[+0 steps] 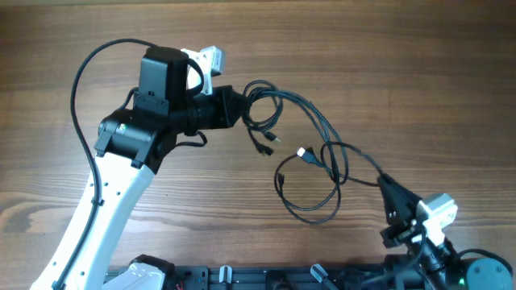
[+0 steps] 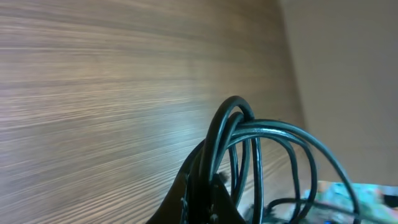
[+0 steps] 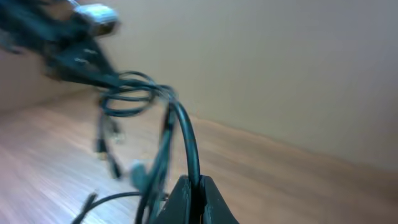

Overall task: Untangle cables
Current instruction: 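Grasp a hanging cable strand with the right gripper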

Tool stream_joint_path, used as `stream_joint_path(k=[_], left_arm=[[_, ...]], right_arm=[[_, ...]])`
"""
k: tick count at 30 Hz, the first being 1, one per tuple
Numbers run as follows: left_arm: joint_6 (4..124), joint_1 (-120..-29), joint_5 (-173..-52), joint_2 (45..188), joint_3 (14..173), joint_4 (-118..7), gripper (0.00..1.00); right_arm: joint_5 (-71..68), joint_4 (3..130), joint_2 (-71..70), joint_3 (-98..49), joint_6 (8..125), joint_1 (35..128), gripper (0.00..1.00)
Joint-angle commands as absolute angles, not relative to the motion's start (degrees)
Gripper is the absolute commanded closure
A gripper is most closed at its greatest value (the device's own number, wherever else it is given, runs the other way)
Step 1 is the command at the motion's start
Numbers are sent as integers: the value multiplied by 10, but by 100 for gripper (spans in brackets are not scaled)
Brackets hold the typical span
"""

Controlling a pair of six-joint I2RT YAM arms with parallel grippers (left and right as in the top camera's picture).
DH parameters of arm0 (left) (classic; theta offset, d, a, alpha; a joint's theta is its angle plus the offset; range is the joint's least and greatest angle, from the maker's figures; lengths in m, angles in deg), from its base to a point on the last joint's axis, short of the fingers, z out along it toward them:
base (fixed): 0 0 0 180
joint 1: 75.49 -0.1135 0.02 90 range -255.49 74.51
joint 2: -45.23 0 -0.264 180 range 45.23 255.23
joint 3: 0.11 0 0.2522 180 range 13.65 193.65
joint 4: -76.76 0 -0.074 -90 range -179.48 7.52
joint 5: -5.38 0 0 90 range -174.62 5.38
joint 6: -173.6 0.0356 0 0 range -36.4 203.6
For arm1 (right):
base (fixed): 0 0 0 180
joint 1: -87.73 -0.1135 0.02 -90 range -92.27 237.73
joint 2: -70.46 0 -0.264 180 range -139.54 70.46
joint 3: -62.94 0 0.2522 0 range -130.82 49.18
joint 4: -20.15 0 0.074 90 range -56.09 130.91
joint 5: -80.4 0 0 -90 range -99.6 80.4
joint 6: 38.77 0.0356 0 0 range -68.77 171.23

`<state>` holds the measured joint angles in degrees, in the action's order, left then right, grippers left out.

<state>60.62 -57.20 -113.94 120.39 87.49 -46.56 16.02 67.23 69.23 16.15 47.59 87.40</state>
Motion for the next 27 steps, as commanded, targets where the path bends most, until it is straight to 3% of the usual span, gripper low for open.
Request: stream_joint_path(k=[1,13,21,27], left_arm=[[675,-572,-1095,1192,884,-454,96],[699,-573,-1057,1191,884,-428,96],[732,-573,-1279,1191,884,-481,96],[727,-573,-1329,1191,884,-511,96]], right_arm=[[47,674,691,159,472,872,96],[-69,677,664,159,474,872,95],[38,676,549,159,485,872,95],[115,674,488,159,479,872,96]])
